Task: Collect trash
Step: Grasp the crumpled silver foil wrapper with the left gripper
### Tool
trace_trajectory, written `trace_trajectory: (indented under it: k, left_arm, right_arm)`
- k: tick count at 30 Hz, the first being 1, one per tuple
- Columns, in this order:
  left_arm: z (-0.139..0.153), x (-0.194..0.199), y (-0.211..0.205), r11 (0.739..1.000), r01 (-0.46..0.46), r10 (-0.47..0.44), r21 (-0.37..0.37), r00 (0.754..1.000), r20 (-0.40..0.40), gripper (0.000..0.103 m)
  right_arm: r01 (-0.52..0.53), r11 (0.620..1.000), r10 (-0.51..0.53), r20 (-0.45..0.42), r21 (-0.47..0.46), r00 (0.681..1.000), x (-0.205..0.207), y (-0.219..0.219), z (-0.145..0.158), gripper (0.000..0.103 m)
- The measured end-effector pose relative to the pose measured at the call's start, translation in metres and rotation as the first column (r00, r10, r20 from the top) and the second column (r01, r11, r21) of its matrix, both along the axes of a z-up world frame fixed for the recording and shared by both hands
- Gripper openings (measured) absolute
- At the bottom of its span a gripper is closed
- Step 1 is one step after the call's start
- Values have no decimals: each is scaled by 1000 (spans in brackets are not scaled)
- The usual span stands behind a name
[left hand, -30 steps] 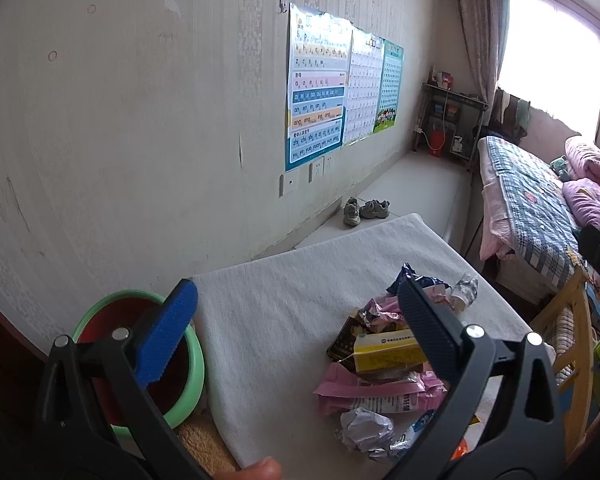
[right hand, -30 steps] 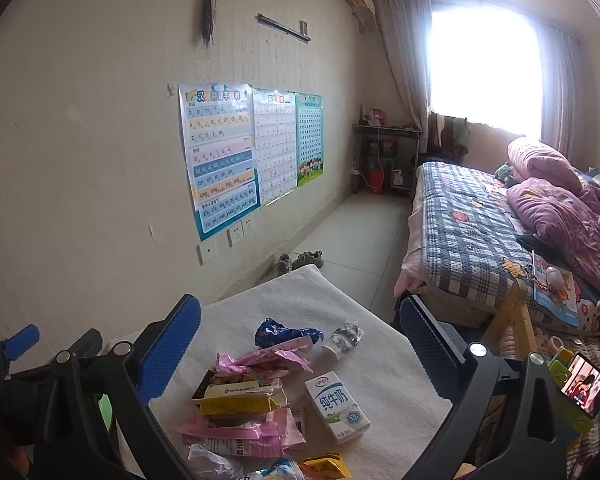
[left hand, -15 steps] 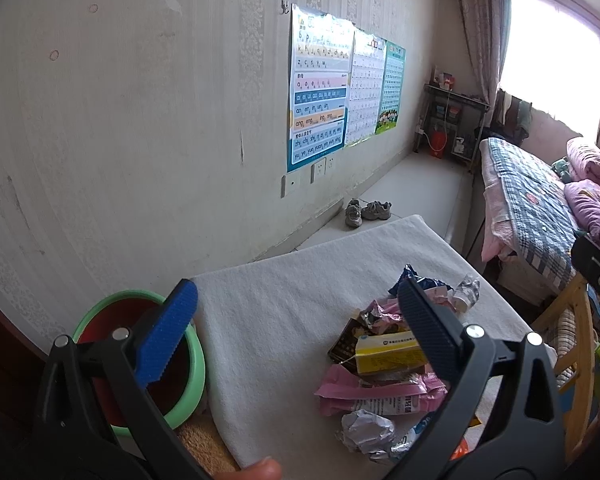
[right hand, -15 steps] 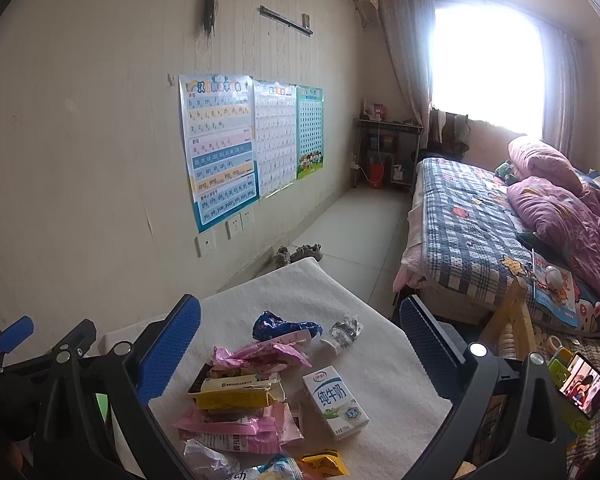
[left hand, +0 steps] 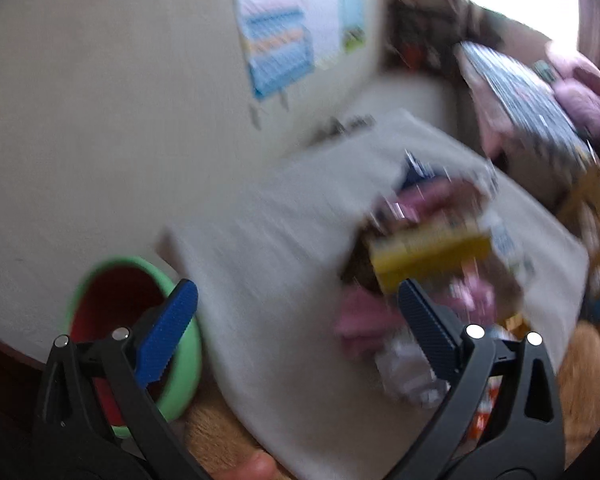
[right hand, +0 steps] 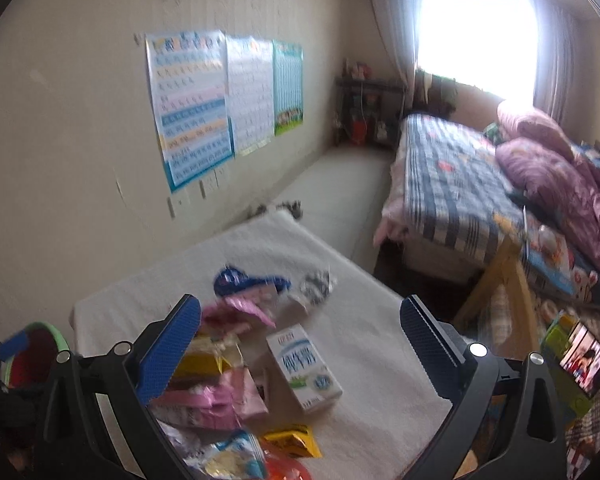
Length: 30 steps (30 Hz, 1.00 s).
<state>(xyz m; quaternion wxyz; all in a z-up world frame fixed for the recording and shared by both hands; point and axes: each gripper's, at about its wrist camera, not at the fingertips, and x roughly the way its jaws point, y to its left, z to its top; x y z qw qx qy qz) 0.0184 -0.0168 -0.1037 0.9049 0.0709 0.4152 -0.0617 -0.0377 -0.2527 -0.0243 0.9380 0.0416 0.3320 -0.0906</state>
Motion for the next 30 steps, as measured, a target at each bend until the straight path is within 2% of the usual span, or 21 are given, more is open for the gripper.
trace_trajectory:
  k: [3,4,5,8,9,12,13,14,15,17,21,24,25,27,30]
  left_arm:
    - [-29,0,-6,990,110,-122,-90,982,-146,98]
    - [-38,2,-9,987,122,-138,-102,976,-168,98]
    - [-52,2,-12,980,141,-170,-142,960,-221,98]
    - [-77,0,-25,970,130,-186,-206,943,-278,94]
    - [-80,-1,-27,968,115,-181,-222,935,-306,91]
    - [-90,0,-31,966,91,-183,-244,904,-388,72]
    - [-95,-1,-32,955,90,-202,-282,894,-399,65]
    - [-92,-3,-30,947,83,-212,-311,888,-407,59]
    - [-88,-3,-27,942,82,-219,-326,885,-411,44]
    - [-81,-8,-27,933,95,-237,-346,886,-397,34]
    - [-67,-12,-19,923,117,-258,-366,894,-365,33]
    - [-53,-7,-13,917,125,-259,-378,908,-329,32]
    - [-47,-6,-8,916,128,-258,-380,913,-316,32]
    - [-36,-6,-4,915,133,-254,-382,924,-286,33]
    - [-27,-5,2,909,137,-253,-394,932,-261,33]
  right_arm:
    - [-3,999,5,-67,34,998,3,-8,-20,96]
    - [-3,999,6,-80,37,997,3,-8,-25,96]
    - [-3,999,6,-93,37,996,3,-7,-26,96]
    - [-19,999,25,-129,49,991,6,-6,-35,96]
    - [-28,998,35,-137,53,990,7,-4,-38,96]
    - [-63,996,72,-161,59,984,11,0,-46,96]
    - [-74,996,83,-170,59,982,13,1,-50,96]
    - [-80,995,89,-183,55,979,15,1,-56,96]
    - [-82,995,91,-192,52,977,17,0,-59,96]
    - [-91,995,100,-227,50,969,24,-4,-72,96]
    - [-126,992,125,-315,16,941,44,-14,-101,96]
    - [-162,987,159,-380,24,911,57,-21,-122,95]
    - [-165,986,162,-399,26,902,60,-23,-129,89]
    - [-159,987,156,-418,28,895,65,-26,-137,84]
    - [-149,986,166,-447,74,879,71,-33,-151,73]
